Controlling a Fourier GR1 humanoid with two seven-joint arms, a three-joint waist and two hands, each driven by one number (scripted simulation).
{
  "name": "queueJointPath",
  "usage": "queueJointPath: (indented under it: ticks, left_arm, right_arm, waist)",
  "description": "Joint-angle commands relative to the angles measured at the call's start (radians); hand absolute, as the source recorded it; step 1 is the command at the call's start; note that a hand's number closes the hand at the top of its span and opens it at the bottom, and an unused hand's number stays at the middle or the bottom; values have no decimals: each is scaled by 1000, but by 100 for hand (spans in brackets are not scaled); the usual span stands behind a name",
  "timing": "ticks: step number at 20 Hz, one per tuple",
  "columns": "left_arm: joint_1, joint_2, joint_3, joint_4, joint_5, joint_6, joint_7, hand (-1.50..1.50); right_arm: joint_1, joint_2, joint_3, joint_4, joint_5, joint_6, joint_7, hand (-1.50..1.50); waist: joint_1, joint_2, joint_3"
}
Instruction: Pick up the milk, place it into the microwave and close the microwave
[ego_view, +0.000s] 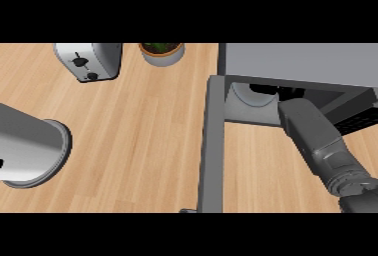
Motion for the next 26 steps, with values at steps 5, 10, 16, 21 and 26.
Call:
queueJointPath:
  ticks: [5, 10, 16, 21, 26]
  left_arm:
    - [-37, -10, -22, 42, -24, 12, 2, -150]
    - [-56, 15, -10, 54, -38, 11, -3, -150]
    - [-79, 31, -5, 93, -33, 1, -8, -150]
    - [-80, 29, -5, 103, -55, -4, -37, -150]
    - [-87, 26, -10, 123, -74, -6, -51, -150]
  right_arm:
    - [11, -33, 7, 41, 19, -41, 24, 150]
    - [11, -23, 46, 61, 60, -36, 30, -150]
    - [-8, 24, 53, 46, 70, -114, 44, -150]
    - [-39, -11, 59, 39, 80, -73, 62, -150]
    - [-35, 24, 72, 50, 95, -69, 69, -150]
  waist:
    - [15, 10, 1]
    - [34, 13, 1]
    - [36, 7, 0]
    - [38, 7, 0]
    - [35, 8, -1]
